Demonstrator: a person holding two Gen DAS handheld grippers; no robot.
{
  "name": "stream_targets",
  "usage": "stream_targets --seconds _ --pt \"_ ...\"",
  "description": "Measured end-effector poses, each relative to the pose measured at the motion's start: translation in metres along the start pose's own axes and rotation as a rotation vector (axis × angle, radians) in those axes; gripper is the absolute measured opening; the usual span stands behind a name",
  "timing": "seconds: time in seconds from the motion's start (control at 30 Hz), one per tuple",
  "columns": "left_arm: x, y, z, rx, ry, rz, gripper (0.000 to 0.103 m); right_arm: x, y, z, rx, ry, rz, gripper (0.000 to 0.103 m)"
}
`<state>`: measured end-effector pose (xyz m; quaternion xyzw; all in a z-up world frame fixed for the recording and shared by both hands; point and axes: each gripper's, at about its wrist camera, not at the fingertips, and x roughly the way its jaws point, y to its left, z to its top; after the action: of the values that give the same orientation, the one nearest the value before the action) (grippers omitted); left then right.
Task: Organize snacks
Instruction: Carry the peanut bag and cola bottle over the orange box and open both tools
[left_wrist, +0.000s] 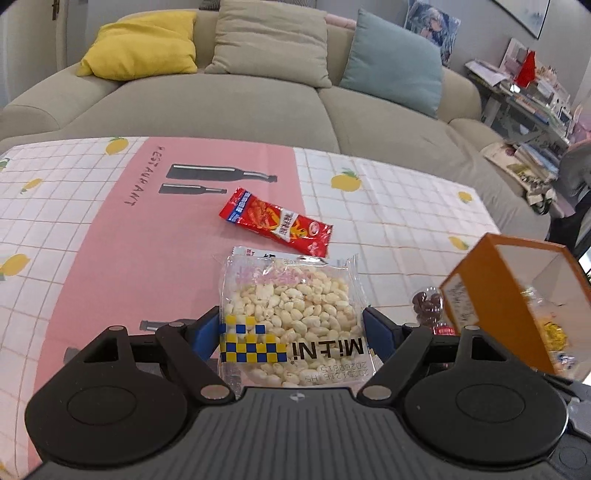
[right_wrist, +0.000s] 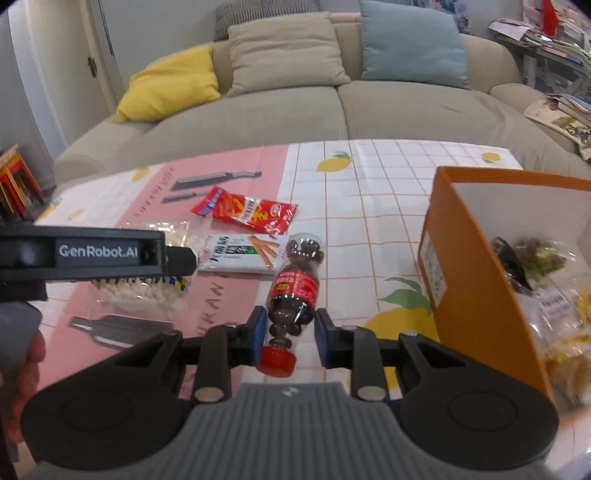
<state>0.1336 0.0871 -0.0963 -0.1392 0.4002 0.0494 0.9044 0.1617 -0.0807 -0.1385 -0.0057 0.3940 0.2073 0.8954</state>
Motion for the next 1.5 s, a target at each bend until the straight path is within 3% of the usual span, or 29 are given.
stream_targets --seconds 0.4,0.7,1.07,1.5 --pt "-0.067 -0.045 -0.005 0.055 -0.031 -0.084 0.092 -0.095 -0.018 0.003 0.098 -0.062 0.053 0.026" --pt "-0.094 -0.095 -0.018 0.154 -0.020 -0.172 0.092 -0.161 -0.049 -0.008 0.151 -0.114 0.003 0.026" --pt "-0.096 -0.155 -0.025 0.257 0.006 -0.280 0.092 -0.210 -0.111 -0.026 0.143 -0.103 -0.101 0.026" --pt "-0.058 -0.237 -0.015 0.427 0.067 -0.360 0.092 -0.221 -0.188 0.003 0.098 -0.082 -0.168 0.026"
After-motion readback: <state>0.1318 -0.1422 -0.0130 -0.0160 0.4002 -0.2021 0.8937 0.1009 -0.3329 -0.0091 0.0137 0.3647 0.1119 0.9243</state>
